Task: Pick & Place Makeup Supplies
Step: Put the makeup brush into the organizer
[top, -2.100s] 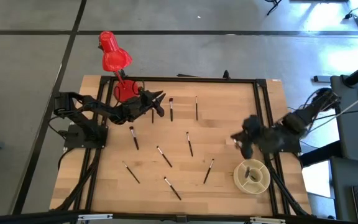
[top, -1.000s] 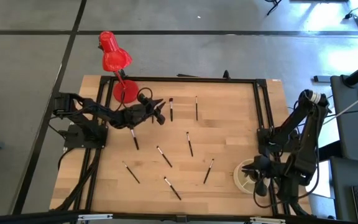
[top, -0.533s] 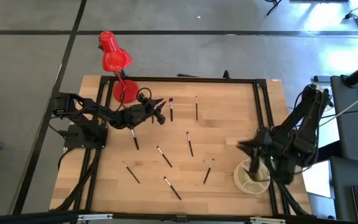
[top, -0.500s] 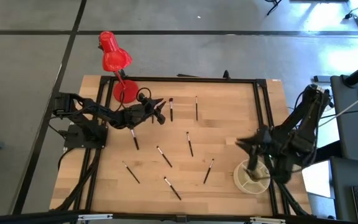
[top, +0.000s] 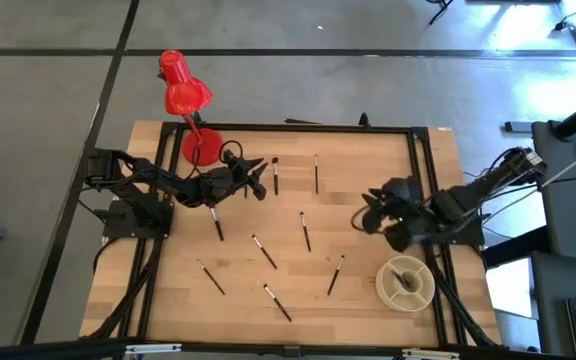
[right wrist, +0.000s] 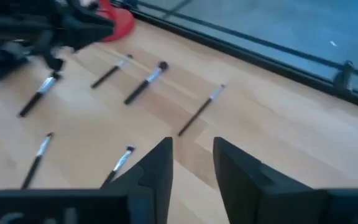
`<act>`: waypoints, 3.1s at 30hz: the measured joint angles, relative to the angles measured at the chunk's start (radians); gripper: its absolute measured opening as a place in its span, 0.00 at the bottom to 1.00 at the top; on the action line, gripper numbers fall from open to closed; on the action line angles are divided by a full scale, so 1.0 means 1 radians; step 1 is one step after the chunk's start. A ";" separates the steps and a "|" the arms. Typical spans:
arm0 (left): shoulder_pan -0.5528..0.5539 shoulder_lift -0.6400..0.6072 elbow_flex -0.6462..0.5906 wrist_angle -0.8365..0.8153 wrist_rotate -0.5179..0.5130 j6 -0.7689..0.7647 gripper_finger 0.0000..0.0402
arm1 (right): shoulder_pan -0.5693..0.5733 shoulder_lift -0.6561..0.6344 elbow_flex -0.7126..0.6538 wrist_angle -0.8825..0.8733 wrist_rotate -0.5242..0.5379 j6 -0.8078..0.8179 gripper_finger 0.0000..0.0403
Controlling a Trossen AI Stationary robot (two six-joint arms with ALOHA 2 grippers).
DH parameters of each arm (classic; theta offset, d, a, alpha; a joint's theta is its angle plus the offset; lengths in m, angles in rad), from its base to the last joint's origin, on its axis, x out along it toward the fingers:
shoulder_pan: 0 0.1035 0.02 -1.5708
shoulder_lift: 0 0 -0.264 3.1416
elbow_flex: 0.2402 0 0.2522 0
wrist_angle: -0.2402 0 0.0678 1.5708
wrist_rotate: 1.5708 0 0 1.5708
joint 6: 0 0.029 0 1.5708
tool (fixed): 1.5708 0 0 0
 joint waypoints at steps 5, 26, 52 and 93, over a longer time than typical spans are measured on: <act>0.009 0.000 0.000 0.007 0.000 0.000 0.21 | -0.154 0.062 0.000 0.175 -0.133 -0.211 0.38; 0.030 0.000 0.000 0.004 0.028 0.024 0.20 | -0.652 0.394 0.000 0.752 -0.636 -0.532 0.47; 0.049 0.000 0.000 0.018 0.028 0.062 0.19 | -0.966 0.968 0.519 0.353 -0.700 -0.566 0.27; 0.059 0.000 0.000 0.026 0.028 0.068 0.19 | -0.766 0.635 0.427 0.233 -0.563 -0.729 0.00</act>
